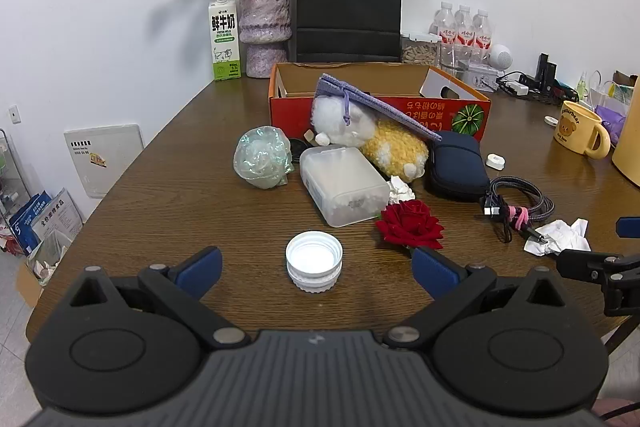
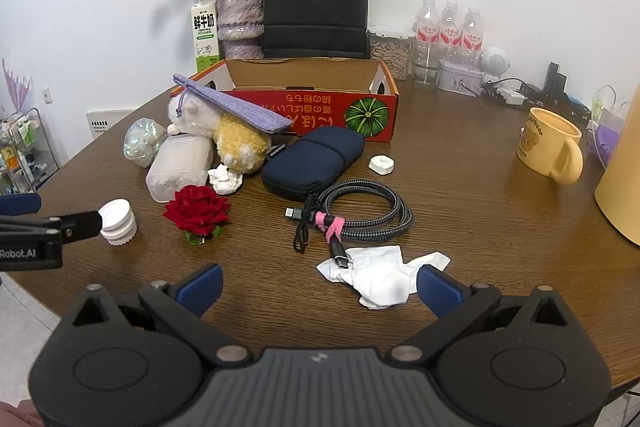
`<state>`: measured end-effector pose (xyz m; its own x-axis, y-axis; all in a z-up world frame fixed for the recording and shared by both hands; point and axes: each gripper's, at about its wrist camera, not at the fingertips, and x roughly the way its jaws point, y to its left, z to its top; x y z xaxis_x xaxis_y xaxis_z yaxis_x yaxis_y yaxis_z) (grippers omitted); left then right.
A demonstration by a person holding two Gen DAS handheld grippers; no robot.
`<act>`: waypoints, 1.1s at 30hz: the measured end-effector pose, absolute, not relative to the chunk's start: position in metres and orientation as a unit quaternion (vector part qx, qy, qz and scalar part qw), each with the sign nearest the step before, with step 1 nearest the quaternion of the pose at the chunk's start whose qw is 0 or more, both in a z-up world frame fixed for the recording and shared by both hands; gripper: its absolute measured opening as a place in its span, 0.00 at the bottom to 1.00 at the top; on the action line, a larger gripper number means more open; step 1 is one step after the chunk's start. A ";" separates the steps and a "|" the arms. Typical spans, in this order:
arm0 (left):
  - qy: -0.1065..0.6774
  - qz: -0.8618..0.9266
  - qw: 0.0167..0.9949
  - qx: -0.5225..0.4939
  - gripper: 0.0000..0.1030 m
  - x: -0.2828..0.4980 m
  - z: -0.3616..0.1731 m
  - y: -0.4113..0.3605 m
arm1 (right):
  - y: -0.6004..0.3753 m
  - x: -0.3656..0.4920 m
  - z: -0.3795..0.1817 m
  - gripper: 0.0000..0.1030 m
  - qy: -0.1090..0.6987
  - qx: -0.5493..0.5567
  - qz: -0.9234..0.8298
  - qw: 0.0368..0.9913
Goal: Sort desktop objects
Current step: 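Move both tools toward the white bottle cap and the crumpled tissue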
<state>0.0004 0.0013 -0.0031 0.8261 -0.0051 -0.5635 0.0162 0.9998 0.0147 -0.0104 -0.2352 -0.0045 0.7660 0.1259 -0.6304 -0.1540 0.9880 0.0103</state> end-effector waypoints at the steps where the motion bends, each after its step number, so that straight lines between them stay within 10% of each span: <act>1: 0.295 -0.005 0.955 0.010 1.00 0.001 -0.003 0.001 | -0.235 -0.010 -0.005 1.00 0.334 -0.021 0.075 0.939; 33: 0.302 -0.005 0.953 0.015 1.00 0.002 -0.007 -0.003 | -0.237 -0.007 -0.007 1.00 0.337 -0.023 0.078 0.938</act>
